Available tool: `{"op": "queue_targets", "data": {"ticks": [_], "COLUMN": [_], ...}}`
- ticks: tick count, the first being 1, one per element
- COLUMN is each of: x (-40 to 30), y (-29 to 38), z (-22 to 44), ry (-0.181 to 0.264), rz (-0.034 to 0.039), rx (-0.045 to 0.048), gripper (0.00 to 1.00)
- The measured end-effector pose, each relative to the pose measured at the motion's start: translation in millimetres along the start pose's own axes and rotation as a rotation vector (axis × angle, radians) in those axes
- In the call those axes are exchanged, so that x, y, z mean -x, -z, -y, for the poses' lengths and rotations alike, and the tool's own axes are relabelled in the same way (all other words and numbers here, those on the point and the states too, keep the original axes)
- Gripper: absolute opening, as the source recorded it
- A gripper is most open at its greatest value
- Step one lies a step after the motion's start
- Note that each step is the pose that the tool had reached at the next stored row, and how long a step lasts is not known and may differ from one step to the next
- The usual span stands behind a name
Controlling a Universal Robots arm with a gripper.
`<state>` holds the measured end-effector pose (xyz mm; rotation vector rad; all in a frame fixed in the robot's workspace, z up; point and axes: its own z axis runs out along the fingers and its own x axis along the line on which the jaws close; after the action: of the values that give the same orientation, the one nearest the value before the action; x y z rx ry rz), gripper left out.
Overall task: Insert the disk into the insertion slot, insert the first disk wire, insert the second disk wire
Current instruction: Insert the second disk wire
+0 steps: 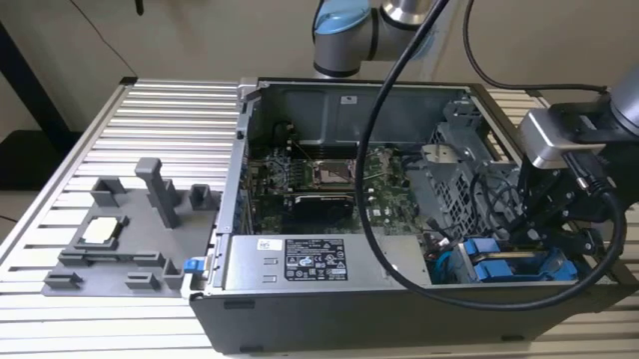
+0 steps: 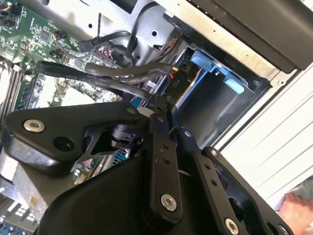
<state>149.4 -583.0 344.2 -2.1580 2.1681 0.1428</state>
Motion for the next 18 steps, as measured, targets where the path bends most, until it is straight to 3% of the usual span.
{"op": "queue_targets", "data": {"ticks": [13,18], "x": [-1.2,-2.0], "y": [-4.5,-9.9], "z": [2.3,2.5], "ry": [-0.019,-0.018], "rz": [0.0005,-0.0014], "rx": [-0.0022,-0.0031], "gripper": [0.16,0.16]}}
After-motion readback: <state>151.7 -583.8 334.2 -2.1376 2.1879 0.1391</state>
